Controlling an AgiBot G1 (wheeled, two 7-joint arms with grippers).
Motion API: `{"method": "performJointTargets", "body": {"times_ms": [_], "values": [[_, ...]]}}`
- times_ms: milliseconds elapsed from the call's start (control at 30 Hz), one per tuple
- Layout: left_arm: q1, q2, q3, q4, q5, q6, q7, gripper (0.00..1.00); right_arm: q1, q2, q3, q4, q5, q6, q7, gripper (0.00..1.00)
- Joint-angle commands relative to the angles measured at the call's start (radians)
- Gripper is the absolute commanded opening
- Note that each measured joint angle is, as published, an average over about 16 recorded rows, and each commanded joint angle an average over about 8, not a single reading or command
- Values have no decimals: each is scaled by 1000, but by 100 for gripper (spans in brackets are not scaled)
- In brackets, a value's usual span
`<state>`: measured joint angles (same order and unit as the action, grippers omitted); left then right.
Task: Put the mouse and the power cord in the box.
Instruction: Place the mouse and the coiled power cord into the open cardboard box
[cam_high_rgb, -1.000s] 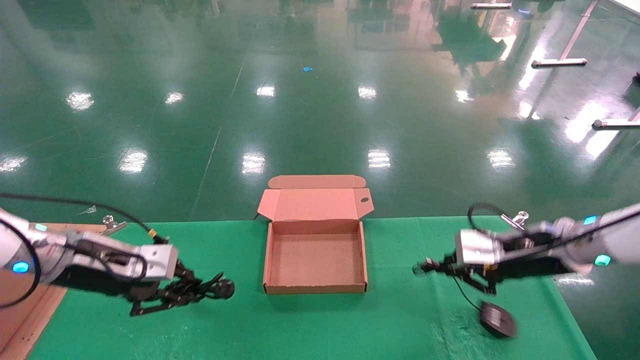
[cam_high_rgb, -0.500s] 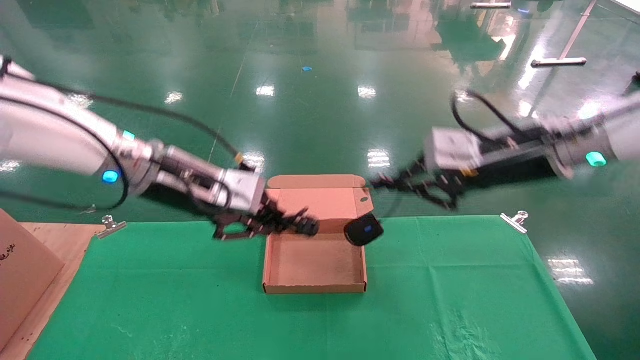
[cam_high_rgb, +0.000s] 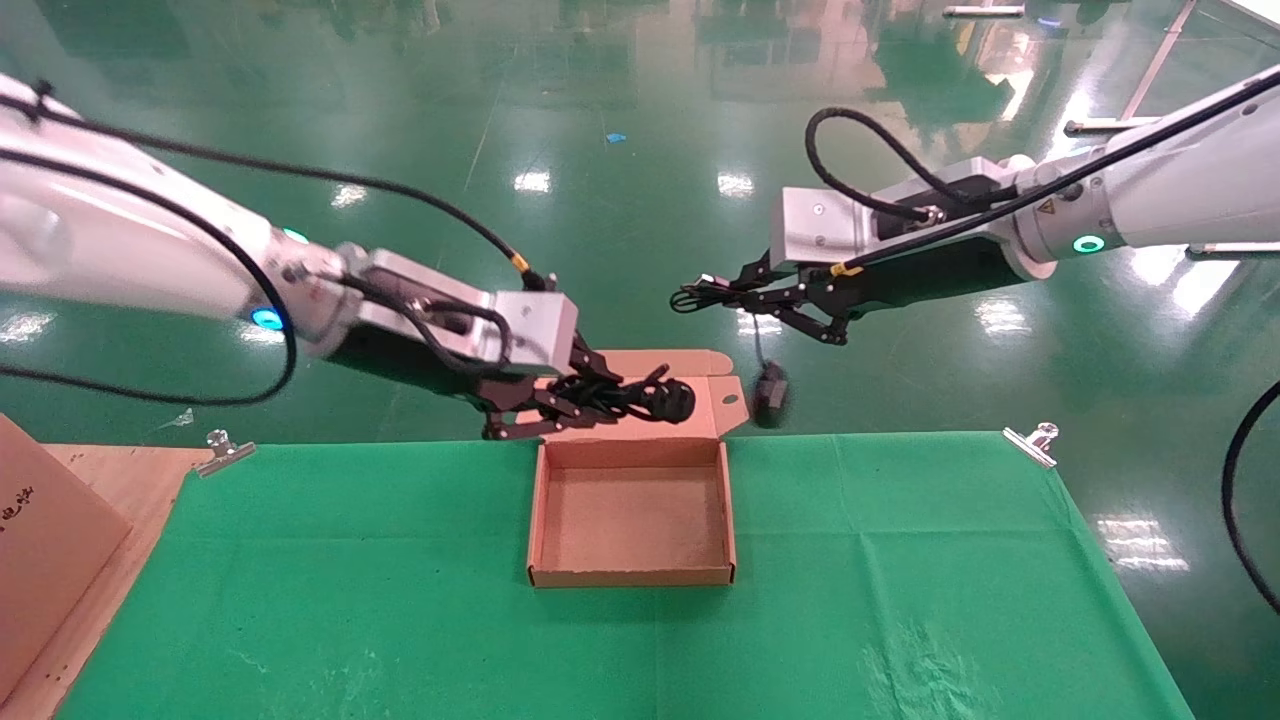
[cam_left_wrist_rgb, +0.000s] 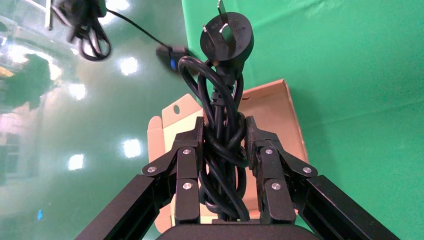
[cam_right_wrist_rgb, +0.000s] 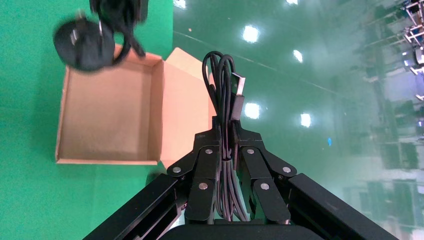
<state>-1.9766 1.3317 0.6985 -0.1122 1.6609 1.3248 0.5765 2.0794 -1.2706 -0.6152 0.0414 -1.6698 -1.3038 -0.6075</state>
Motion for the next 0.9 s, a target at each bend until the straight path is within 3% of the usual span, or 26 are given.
{"method": "performJointTargets", "body": {"times_ms": [33, 233, 433, 767, 900], "values": [[5, 9, -6, 19, -7, -13, 17, 0, 2, -5, 0, -5, 0, -3, -2, 0], [140, 39, 27, -78, 9, -298, 15, 0, 6, -11, 7, -12, 11, -32, -11, 0], [299, 45, 114, -253, 2, -576, -81, 0, 0, -12, 12, -20, 19, -72, -25, 0], [423, 42, 283, -372, -99, -725, -214, 1, -46, 14, 13, -42, 20, -79, -54, 0], [433, 40, 342, -388, -123, -760, -250, 48, -65, 28, 14, -48, 22, -55, -63, 0]]}}
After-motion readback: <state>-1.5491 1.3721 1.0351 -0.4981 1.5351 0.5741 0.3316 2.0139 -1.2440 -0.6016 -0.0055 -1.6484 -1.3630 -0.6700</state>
